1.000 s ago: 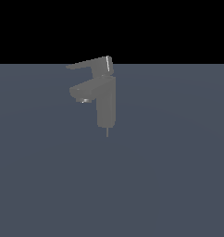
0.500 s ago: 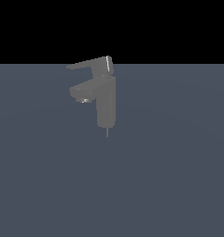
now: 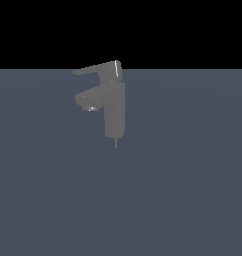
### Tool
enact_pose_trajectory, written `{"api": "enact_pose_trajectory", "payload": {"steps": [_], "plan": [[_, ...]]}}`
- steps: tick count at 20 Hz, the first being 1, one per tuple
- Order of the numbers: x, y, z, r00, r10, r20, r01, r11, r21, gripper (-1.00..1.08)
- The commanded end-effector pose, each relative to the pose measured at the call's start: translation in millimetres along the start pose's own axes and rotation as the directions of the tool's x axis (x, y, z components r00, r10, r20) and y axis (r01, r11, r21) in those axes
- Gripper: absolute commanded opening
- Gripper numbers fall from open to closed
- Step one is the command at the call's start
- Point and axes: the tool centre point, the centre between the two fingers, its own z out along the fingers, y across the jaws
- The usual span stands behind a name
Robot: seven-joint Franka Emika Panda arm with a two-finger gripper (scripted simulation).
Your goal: Turn on the faucet by rotating a designated handle.
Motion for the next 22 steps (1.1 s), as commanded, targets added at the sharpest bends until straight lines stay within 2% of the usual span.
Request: {"api": "enact_pose_trajectory", "payload": {"steps": [1,6,11,16,22], "plan": [[12.0,-8.6,2.6,0.998,0.065,0.009,-0.065,0.998,0.003,-1.00],[35.7,-25.4,9.9,0.981,0.192,0.026,-0.192,0.981,0.003,-1.00],[59.2,-42.3,20.1,0.947,0.317,0.041,-0.318,0.948,-0.003,-1.00],[82.4,-59.2,33.0,0.898,0.438,0.051,-0.438,0.899,-0.015,-1.00],[109.3,-79.3,52.0,0.818,0.573,0.055,-0.572,0.820,-0.033,-1.00]]}}
